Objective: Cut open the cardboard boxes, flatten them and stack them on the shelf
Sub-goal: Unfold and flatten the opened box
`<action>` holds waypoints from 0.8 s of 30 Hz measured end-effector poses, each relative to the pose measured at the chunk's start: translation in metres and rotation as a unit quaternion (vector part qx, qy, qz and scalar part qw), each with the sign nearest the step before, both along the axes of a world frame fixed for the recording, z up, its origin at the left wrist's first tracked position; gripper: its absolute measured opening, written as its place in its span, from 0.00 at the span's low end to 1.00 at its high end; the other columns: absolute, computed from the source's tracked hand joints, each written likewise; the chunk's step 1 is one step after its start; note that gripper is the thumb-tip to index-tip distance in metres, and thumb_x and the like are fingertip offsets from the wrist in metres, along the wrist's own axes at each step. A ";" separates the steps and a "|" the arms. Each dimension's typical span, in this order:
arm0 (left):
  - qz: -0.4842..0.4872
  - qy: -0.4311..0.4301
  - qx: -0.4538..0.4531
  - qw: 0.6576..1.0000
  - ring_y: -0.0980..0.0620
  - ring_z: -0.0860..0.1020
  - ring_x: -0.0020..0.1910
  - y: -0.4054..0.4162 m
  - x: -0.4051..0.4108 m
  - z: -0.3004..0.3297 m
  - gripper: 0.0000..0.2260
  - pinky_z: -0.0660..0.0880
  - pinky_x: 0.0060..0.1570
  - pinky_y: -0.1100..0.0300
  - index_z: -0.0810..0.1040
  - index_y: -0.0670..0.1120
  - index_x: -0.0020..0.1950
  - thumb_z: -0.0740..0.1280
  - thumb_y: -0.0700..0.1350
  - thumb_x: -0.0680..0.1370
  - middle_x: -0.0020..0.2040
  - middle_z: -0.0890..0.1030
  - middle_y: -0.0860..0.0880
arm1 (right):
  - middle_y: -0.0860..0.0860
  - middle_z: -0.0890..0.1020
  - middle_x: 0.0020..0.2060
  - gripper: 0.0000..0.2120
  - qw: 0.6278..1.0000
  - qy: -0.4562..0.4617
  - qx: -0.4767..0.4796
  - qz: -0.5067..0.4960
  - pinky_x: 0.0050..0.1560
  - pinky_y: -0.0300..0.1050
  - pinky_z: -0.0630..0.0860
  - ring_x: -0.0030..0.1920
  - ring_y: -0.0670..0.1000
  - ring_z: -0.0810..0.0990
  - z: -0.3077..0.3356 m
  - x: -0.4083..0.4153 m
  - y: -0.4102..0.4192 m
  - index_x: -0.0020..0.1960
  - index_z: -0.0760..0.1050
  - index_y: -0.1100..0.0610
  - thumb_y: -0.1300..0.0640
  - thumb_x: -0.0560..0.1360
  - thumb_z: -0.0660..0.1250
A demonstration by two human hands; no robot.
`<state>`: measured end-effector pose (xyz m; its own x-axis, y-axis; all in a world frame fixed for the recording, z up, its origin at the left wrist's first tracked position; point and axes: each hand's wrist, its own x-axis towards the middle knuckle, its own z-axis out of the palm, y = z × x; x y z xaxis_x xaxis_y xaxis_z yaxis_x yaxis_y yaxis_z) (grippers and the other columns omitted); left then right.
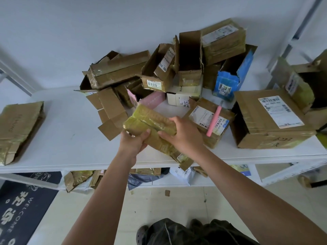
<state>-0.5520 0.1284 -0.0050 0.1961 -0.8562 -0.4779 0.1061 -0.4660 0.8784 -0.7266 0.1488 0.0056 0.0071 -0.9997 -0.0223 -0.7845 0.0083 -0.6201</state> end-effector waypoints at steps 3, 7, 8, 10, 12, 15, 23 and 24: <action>-0.005 0.042 0.057 0.997 0.42 0.83 0.51 0.004 0.006 -0.003 0.20 0.81 0.47 0.52 0.72 0.39 0.68 0.71 0.39 0.77 0.61 0.80 0.41 | 0.51 0.78 0.59 0.31 1.000 0.017 -0.006 0.024 0.51 0.49 0.77 0.57 0.53 0.79 -0.005 0.012 -0.004 0.68 0.69 0.53 0.34 0.73 0.67; 0.037 -0.030 0.033 0.998 0.47 0.84 0.41 0.004 0.020 -0.009 0.22 0.82 0.35 0.59 0.71 0.41 0.70 0.70 0.35 0.77 0.55 0.83 0.41 | 0.49 0.78 0.57 0.32 0.999 0.004 -0.009 0.039 0.45 0.47 0.76 0.54 0.52 0.79 -0.013 0.020 -0.002 0.65 0.68 0.54 0.34 0.72 0.67; 0.037 -0.040 0.032 0.998 0.48 0.84 0.41 0.004 0.022 -0.011 0.23 0.81 0.34 0.60 0.70 0.41 0.71 0.70 0.35 0.77 0.55 0.83 0.41 | 0.48 0.78 0.55 0.31 0.999 -0.006 -0.010 0.038 0.41 0.45 0.74 0.52 0.51 0.79 -0.015 0.023 -0.002 0.64 0.68 0.54 0.34 0.71 0.69; 0.039 -0.042 0.058 0.997 0.47 0.82 0.40 0.007 0.026 -0.014 0.25 0.80 0.33 0.61 0.69 0.36 0.71 0.72 0.37 0.76 0.54 0.82 0.39 | 0.46 0.77 0.48 0.29 0.998 -0.022 -0.005 0.051 0.34 0.42 0.69 0.47 0.49 0.79 -0.019 0.031 0.002 0.60 0.67 0.53 0.35 0.70 0.71; 0.046 -0.018 0.110 0.993 0.45 0.81 0.40 0.009 0.033 -0.017 0.20 0.82 0.35 0.58 0.73 0.33 0.66 0.72 0.38 0.77 0.49 0.81 0.40 | 0.46 0.76 0.46 0.27 0.997 -0.030 0.002 0.072 0.35 0.43 0.71 0.44 0.49 0.78 -0.023 0.040 0.008 0.57 0.66 0.52 0.36 0.70 0.72; 0.029 0.032 0.131 0.990 0.46 0.82 0.37 0.018 0.040 -0.012 0.12 0.80 0.30 0.62 0.79 0.36 0.58 0.72 0.39 0.77 0.42 0.82 0.44 | 0.45 0.76 0.46 0.26 0.996 -0.040 0.003 0.086 0.35 0.43 0.72 0.43 0.48 0.77 -0.026 0.046 0.011 0.56 0.65 0.51 0.38 0.70 0.73; -0.028 -0.056 0.049 0.997 0.50 0.84 0.31 0.016 0.032 0.020 0.21 0.78 0.27 0.62 0.74 0.49 0.62 0.77 0.46 0.73 0.46 0.83 0.47 | 0.44 0.78 0.50 0.31 0.978 -0.190 0.080 0.020 0.47 0.46 0.79 0.48 0.43 0.79 -0.015 0.030 0.000 0.57 0.68 0.51 0.34 0.66 0.74; -0.038 -0.042 0.066 0.996 0.50 0.84 0.30 0.017 0.028 0.020 0.21 0.78 0.26 0.62 0.72 0.49 0.63 0.76 0.45 0.74 0.47 0.83 0.46 | 0.45 0.79 0.50 0.31 0.977 -0.192 0.090 0.018 0.48 0.47 0.79 0.48 0.44 0.79 -0.016 0.028 0.000 0.57 0.69 0.52 0.34 0.65 0.75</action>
<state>-0.5238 0.1458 0.0146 0.1775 -0.8010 -0.5718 -0.0059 -0.5819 0.8133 -0.6989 0.1484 -0.0102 0.0841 -0.9790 -0.1859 -0.4953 0.1208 -0.8603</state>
